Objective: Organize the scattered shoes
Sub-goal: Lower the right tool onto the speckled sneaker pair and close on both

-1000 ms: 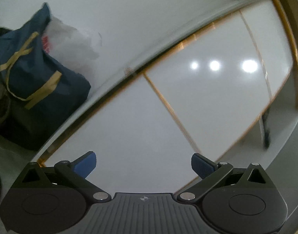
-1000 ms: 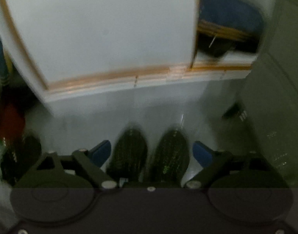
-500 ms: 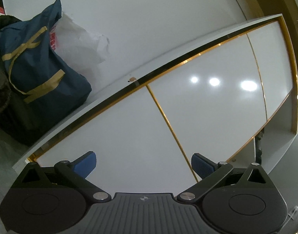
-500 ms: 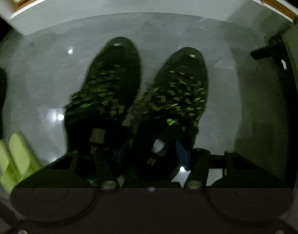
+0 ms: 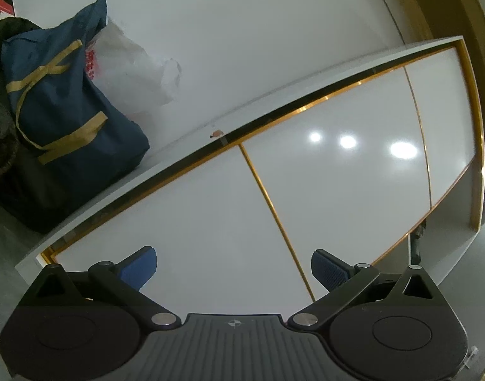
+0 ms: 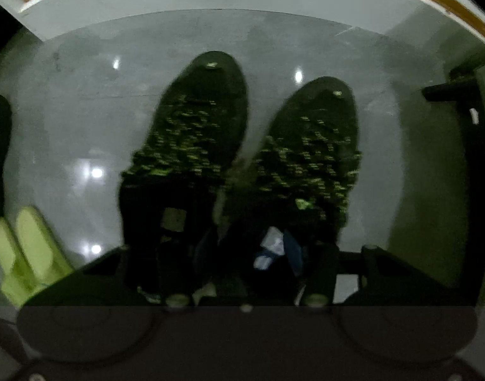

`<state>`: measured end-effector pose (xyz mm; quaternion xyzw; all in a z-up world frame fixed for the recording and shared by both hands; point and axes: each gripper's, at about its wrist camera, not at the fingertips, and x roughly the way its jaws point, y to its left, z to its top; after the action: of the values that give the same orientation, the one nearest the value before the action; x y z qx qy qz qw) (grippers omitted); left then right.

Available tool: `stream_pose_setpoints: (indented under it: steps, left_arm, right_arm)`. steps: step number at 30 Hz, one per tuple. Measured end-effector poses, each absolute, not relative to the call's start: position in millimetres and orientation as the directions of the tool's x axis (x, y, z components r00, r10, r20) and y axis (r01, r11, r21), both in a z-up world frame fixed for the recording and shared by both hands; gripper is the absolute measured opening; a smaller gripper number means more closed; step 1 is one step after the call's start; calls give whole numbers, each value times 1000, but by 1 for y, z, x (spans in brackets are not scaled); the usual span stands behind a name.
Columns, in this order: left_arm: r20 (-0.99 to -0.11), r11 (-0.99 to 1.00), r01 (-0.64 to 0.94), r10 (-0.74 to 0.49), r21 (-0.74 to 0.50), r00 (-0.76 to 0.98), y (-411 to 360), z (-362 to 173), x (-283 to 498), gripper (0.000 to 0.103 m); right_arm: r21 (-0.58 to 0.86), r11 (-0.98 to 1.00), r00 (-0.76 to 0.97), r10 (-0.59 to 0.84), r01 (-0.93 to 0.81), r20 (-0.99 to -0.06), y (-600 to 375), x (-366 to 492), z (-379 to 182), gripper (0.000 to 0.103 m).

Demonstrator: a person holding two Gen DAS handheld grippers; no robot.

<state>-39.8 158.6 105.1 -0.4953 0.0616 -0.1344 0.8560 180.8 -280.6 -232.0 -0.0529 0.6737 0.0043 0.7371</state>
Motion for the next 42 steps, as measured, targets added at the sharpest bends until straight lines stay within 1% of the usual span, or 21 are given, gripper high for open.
stream_pose_setpoints:
  steps: [2, 3, 7, 10, 12, 14, 16, 19, 21, 23, 25, 27, 29, 30, 31, 33, 36, 39, 42]
  left_arm:
    - [29, 472, 169, -289, -865, 957, 158, 104, -41, 103]
    - [31, 468, 169, -288, -868, 957, 158, 103, -42, 103]
    - [34, 458, 173, -295, -872, 955, 156, 100, -42, 103]
    - [32, 460, 176, -305, -871, 952, 152, 99, -41, 103]
    - [36, 457, 184, -313, -870, 949, 151, 99, -41, 103]
    - [43, 451, 192, -319, -872, 947, 150, 98, -40, 103]
    - [45, 448, 192, -318, -873, 947, 150, 98, -41, 103]
    - [49, 438, 191, -314, -878, 948, 152, 96, -41, 103]
    - [54, 432, 192, -312, -881, 949, 153, 95, -42, 103]
    - [52, 437, 189, -306, -879, 950, 153, 95, -42, 103]
    - [52, 435, 188, -306, -880, 951, 153, 95, -42, 103]
    - [51, 432, 188, -310, -882, 949, 153, 95, -41, 103]
    - [52, 429, 188, -310, -883, 949, 153, 95, -42, 103]
    - [53, 428, 188, -308, -884, 950, 154, 95, -42, 103]
    - [54, 428, 188, -307, -884, 950, 154, 95, -43, 103]
    - [56, 425, 189, -305, -885, 951, 154, 94, -43, 103]
    - [56, 425, 191, -310, -885, 949, 153, 94, -43, 103]
    - [48, 430, 188, -315, -883, 948, 152, 95, -41, 103]
    - [46, 433, 187, -317, -882, 947, 152, 95, -41, 103]
  right_arm:
    - [-74, 995, 80, -68, -73, -994, -280, 181, -235, 48]
    - [-75, 995, 77, -69, -69, -995, -281, 180, -235, 44]
    - [-48, 998, 95, -44, -37, -995, -292, 179, -224, 44]
    - [-20, 1000, 72, -18, -22, -997, -294, 179, -234, 44]
    - [8, 999, 27, 9, -36, -1000, -290, 175, -247, 44]
    - [-13, 998, 14, -13, -59, -1000, -286, 172, -254, 43]
    - [-64, 996, 44, -61, -68, -997, -285, 172, -260, 44]
    - [-48, 999, 110, -45, -18, -993, -294, 173, -261, 42]
    - [-34, 999, 184, -37, 20, -982, -301, 171, -257, 42]
    - [-48, 998, 249, -56, 37, -967, -305, 170, -252, 40]
    - [-67, 998, 289, -67, 8, -955, -302, 167, -253, 44]
    - [-145, 986, 315, -111, -86, -942, -291, 161, -260, 44]
    - [-164, 979, 312, -120, -121, -943, -288, 157, -263, 39]
    - [-141, 981, 307, -95, -132, -947, -287, 156, -264, 18]
    - [-114, 982, 308, -62, -153, -949, -286, 154, -264, 11]
    - [-149, 954, 331, -57, -262, -942, -274, 146, -264, 11]
    - [-154, 923, 332, -31, -352, -943, -261, 136, -266, 11]
    - [-153, 912, 330, -21, -380, -944, -260, 134, -266, 13]
    - [-70, 939, 283, 30, -337, -959, -271, 141, -254, 16]
